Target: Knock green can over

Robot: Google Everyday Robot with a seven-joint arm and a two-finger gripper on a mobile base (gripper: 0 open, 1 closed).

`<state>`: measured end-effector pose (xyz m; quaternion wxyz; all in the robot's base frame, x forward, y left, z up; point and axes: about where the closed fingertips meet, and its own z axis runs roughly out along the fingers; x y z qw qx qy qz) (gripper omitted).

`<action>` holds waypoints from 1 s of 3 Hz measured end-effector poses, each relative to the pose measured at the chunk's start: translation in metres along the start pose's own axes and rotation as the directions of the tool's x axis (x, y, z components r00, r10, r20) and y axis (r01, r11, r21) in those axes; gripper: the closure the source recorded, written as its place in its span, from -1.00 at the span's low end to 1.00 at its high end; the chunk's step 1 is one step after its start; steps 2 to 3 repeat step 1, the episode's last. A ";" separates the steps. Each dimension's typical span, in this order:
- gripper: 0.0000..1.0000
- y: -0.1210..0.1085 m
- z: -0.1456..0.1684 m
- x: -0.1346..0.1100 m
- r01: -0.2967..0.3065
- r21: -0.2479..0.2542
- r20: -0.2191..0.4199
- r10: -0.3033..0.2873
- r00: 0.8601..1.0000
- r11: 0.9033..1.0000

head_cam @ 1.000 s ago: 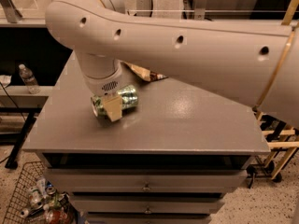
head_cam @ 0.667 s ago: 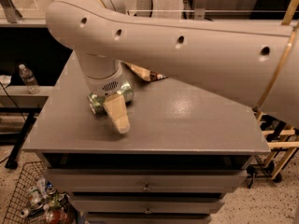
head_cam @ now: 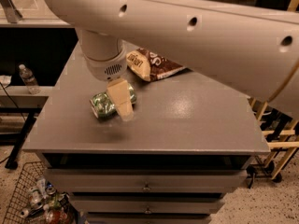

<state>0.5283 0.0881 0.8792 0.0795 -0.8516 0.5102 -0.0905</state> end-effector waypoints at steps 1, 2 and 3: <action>-1.00 0.005 -0.027 0.026 -0.058 0.016 0.004 0.058 0.998 0.998; -1.00 0.005 -0.027 0.026 -0.058 0.016 0.004 0.058 0.998 0.998; -1.00 0.005 -0.027 0.026 -0.058 0.016 0.004 0.058 0.998 0.998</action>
Offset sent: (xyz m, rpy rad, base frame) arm 0.0000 0.0000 0.0000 0.0000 0.0000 0.0000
